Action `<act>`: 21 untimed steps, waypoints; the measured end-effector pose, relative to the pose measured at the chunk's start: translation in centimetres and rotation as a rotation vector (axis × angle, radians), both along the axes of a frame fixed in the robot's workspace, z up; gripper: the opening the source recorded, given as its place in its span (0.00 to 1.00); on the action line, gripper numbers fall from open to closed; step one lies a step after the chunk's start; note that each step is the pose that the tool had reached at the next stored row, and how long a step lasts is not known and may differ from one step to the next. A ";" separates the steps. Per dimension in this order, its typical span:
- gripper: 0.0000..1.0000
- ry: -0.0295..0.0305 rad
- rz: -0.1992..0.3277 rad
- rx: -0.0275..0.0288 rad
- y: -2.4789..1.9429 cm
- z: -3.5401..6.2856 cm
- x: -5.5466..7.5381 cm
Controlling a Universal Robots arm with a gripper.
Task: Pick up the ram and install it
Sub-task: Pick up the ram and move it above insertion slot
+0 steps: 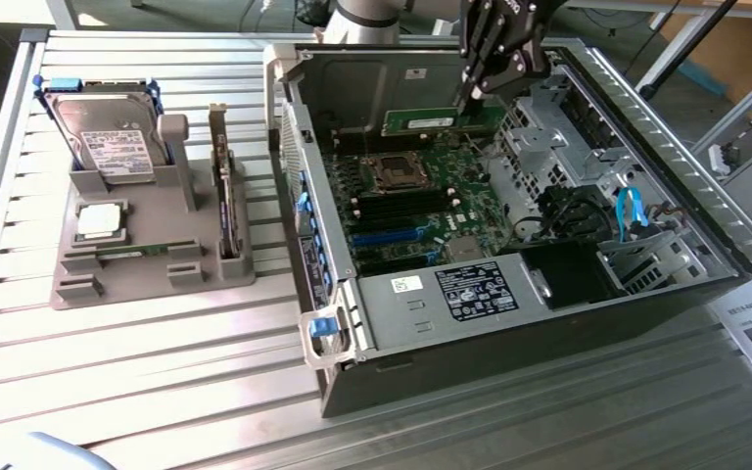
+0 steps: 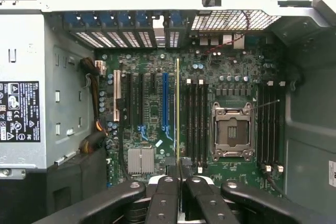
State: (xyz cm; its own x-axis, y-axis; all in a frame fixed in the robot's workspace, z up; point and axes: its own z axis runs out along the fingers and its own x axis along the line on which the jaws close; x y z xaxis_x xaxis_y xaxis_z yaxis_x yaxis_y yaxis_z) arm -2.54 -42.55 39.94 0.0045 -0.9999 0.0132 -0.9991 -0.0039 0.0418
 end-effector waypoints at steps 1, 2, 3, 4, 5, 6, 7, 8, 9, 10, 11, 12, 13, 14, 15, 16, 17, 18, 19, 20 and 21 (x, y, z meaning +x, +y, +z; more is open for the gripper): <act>0.12 0.0000 0.000 -0.0001 0.26 0.00 0.0; 0.12 0.0000 0.000 -0.0003 0.39 0.00 0.0; 0.12 0.0000 0.000 -0.0005 0.52 0.00 0.0; 0.12 0.0000 0.000 -0.0007 0.66 0.00 0.0; 0.12 0.0000 0.000 -0.0009 0.78 0.00 0.0; 0.12 0.0000 0.000 -0.0009 0.87 0.00 0.0; 0.12 0.0000 0.000 -0.0010 0.88 0.00 0.0; 0.12 0.0000 0.000 -0.0009 0.88 0.00 0.0; 0.12 0.0000 0.000 -0.0009 0.88 0.00 0.0; 0.12 0.0000 0.000 -0.0009 0.88 0.00 0.0; 0.12 -0.0001 0.000 -0.0008 0.88 0.00 0.0; 0.12 -0.0001 0.000 -0.0008 0.88 -0.01 0.0; 0.12 -0.0001 0.000 -0.0007 0.89 -0.06 0.0; 0.12 0.0000 0.000 -0.0008 0.89 -0.11 0.0; 0.12 0.0000 0.000 -0.0010 0.88 -0.17 0.0; 0.12 0.0000 0.000 -0.0009 0.88 -0.22 0.0; 0.12 0.0000 0.000 -0.0009 0.88 -0.29 0.0; 0.12 0.0000 0.000 -0.0009 0.88 -0.36 0.0; 0.12 -0.0001 0.000 -0.0009 0.88 -0.45 0.0; 0.12 -0.0001 0.000 -0.0008 0.88 -0.52 0.0; 0.12 0.0000 0.000 -0.0009 0.88 -0.59 0.0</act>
State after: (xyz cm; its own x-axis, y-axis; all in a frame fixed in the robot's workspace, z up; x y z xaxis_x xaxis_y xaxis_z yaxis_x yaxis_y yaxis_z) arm -2.54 -41.66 39.35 0.0045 -0.9999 0.0141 -0.9991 -0.0039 0.0418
